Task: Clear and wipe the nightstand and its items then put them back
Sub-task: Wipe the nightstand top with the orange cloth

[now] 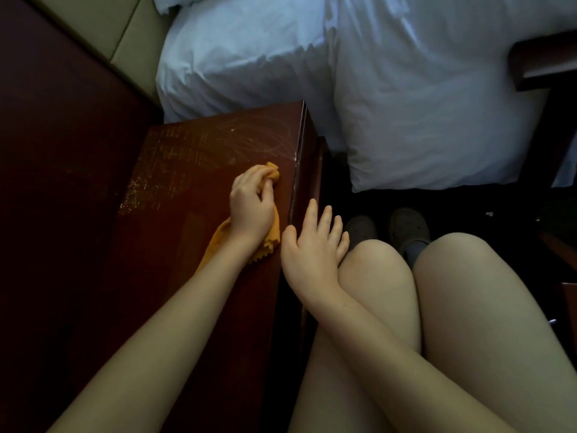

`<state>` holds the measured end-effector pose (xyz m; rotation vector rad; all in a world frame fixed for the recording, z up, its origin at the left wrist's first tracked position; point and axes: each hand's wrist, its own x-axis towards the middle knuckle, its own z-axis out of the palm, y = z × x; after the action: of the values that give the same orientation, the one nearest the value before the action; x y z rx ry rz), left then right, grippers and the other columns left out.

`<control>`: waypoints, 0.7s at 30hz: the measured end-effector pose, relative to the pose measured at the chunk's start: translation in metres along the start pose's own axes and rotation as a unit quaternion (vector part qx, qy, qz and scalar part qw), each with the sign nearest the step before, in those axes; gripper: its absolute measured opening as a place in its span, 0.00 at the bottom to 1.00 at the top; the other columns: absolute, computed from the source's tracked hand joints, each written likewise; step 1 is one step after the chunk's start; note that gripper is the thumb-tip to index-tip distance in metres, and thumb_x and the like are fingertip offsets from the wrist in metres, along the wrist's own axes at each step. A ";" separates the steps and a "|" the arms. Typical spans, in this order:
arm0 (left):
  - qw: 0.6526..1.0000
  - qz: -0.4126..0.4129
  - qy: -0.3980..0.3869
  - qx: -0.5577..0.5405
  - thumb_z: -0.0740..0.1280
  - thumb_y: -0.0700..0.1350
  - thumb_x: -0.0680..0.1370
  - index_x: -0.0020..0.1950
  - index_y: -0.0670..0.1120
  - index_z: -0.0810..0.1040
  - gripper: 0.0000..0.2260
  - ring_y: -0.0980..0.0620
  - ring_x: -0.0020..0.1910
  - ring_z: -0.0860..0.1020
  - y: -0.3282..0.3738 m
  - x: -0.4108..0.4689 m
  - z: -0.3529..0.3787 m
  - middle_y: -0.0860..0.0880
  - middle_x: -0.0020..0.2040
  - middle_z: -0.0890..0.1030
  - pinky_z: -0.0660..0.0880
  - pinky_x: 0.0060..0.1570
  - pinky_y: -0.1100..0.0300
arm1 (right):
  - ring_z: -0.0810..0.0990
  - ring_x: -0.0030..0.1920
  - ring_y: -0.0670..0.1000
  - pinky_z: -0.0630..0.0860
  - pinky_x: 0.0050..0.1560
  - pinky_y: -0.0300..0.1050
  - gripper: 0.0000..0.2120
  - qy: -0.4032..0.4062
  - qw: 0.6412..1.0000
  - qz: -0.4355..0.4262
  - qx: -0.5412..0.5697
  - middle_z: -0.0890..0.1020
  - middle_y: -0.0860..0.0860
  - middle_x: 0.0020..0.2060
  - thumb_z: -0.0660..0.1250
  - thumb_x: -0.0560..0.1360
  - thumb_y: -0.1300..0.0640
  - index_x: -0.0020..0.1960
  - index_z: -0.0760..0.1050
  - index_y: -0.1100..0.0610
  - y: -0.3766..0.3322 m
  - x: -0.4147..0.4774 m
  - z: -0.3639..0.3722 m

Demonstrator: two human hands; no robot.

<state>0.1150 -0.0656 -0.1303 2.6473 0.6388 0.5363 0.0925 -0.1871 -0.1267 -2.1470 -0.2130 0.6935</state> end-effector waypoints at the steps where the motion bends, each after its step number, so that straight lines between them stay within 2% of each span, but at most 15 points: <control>1: 1.000 -0.020 0.009 -0.001 0.61 0.38 0.78 0.56 0.43 0.79 0.11 0.51 0.59 0.73 0.003 0.007 0.004 0.48 0.57 0.79 0.60 0.57 0.71 | 0.41 0.75 0.56 0.36 0.71 0.55 0.29 0.002 1.000 0.001 0.002 0.45 0.56 0.76 0.50 0.80 0.50 0.76 0.42 0.52 0.001 0.000 -0.001; 3: 0.999 -0.037 0.022 -0.010 0.61 0.39 0.78 0.57 0.43 0.79 0.11 0.50 0.59 0.73 0.011 0.018 0.012 0.48 0.57 0.79 0.59 0.57 0.71 | 0.41 0.75 0.56 0.36 0.71 0.54 0.29 0.006 1.000 0.006 0.004 0.46 0.56 0.76 0.50 0.80 0.50 0.76 0.42 0.53 0.002 0.001 -0.002; 5: 0.999 -0.021 0.025 -0.023 0.61 0.38 0.78 0.56 0.42 0.79 0.11 0.50 0.58 0.74 0.019 0.027 0.016 0.47 0.56 0.79 0.60 0.56 0.71 | 0.41 0.75 0.56 0.37 0.71 0.54 0.29 0.010 1.000 0.011 0.001 0.46 0.56 0.76 0.51 0.80 0.50 0.76 0.43 0.53 0.002 0.002 -0.004; 11: 0.991 0.121 -0.048 -0.018 0.62 0.35 0.76 0.52 0.41 0.80 0.09 0.49 0.54 0.76 0.020 0.019 0.008 0.46 0.52 0.81 0.65 0.56 0.68 | 0.41 0.75 0.55 0.37 0.71 0.54 0.29 0.008 1.000 0.020 0.003 0.46 0.55 0.76 0.50 0.80 0.50 0.76 0.42 0.53 -0.001 0.003 -0.004; 13: 0.989 0.139 -0.053 -0.022 0.63 0.34 0.75 0.50 0.41 0.80 0.09 0.52 0.53 0.75 0.011 0.006 0.001 0.47 0.50 0.81 0.67 0.55 0.67 | 0.41 0.75 0.55 0.37 0.71 0.54 0.29 0.006 1.000 0.021 0.004 0.46 0.55 0.76 0.50 0.80 0.50 0.76 0.42 0.53 -0.001 0.003 -0.005; 16: 0.994 0.106 -0.035 -0.018 0.63 0.35 0.75 0.51 0.42 0.80 0.09 0.56 0.53 0.73 0.000 -0.006 -0.005 0.48 0.50 0.81 0.66 0.55 0.67 | 0.41 0.75 0.55 0.38 0.71 0.54 0.29 0.011 1.000 0.025 -0.001 0.46 0.56 0.76 0.50 0.80 0.50 0.76 0.42 0.53 0.001 0.004 -0.009; 21: 1.000 0.015 -0.017 -0.008 0.61 0.38 0.78 0.56 0.42 0.79 0.10 0.50 0.59 0.73 0.005 0.016 0.005 0.47 0.56 0.79 0.62 0.58 0.68 | 0.42 0.75 0.56 0.39 0.71 0.54 0.29 0.024 0.999 0.031 -0.023 0.46 0.57 0.76 0.50 0.80 0.51 0.76 0.43 0.53 0.004 0.007 -0.013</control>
<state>0.1318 -0.0634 -0.1278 2.6494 0.5840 0.5028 0.1054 -0.1954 -0.1263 -2.2203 -0.1375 0.6780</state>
